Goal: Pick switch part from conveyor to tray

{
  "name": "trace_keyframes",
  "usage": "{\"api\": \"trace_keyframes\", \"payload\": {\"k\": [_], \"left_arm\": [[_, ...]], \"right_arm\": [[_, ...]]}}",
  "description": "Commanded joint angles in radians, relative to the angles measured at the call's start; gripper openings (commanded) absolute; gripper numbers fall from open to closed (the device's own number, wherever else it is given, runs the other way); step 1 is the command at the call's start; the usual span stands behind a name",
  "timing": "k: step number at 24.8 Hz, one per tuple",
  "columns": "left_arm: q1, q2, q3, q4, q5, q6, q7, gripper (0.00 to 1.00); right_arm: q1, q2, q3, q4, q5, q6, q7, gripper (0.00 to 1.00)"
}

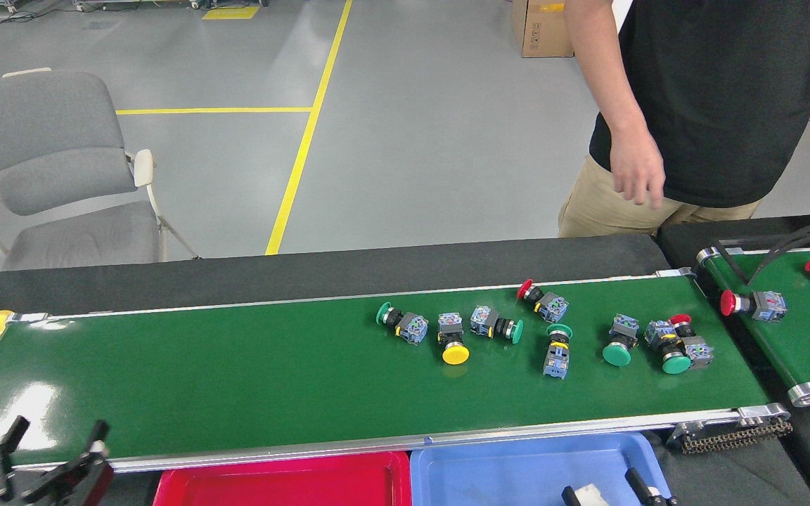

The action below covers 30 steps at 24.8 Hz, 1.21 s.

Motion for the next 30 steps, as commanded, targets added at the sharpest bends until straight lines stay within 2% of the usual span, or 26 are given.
{"api": "trace_keyframes", "payload": {"k": [1,5,8,10,16,19,22,24,25,27,28,30], "left_arm": [[-0.042,-0.011,-0.105,-0.010,-0.053,0.085,-0.037,1.00],[-0.142,-0.070,-0.276,0.055,-0.197,0.217,-0.040,1.00],[-0.242,-0.125,-0.300,0.187,-0.222,0.240,-0.050,1.00],[-0.308,-0.148,-0.302,0.280,-0.225,0.240,-0.054,1.00],[-0.392,-0.179,-0.307,0.417,-0.225,0.240,-0.054,0.99],[-0.432,-0.182,-0.340,0.477,-0.225,0.260,-0.054,0.99],[-0.481,-0.182,-0.354,0.550,-0.223,0.292,-0.050,0.98],[-0.496,-0.179,-0.350,0.576,-0.222,0.292,-0.049,0.97],[-0.499,-0.177,-0.348,0.583,-0.220,0.292,-0.049,0.96],[-0.499,-0.174,-0.346,0.589,-0.219,0.289,-0.047,0.96],[-0.499,-0.173,-0.346,0.593,-0.219,0.289,-0.047,0.96],[-0.501,-0.174,-0.346,0.610,-0.217,0.292,-0.046,0.95]], "right_arm": [[-0.042,0.001,-0.006,-0.009,0.003,0.075,0.057,0.99],[-0.122,0.006,0.030,0.013,0.055,0.106,0.124,0.99],[-0.214,0.027,0.089,0.082,0.109,0.126,0.134,0.99],[-0.297,0.053,0.147,0.149,0.138,0.196,0.155,0.99],[-0.496,0.063,0.310,0.326,0.145,0.374,0.164,0.99],[-0.571,0.093,0.366,0.410,0.145,0.411,0.164,0.99],[-0.634,0.135,0.375,0.498,0.145,0.417,0.164,0.98],[-0.676,0.150,0.379,0.551,0.144,0.453,0.164,0.89],[-0.688,0.147,0.386,0.567,0.144,0.456,0.164,0.77],[-0.697,0.141,0.406,0.580,0.144,0.454,0.169,0.45],[-0.697,0.135,0.409,0.582,0.144,0.453,0.175,0.35],[-0.702,0.130,0.412,0.585,0.144,0.451,0.184,0.25]]}}
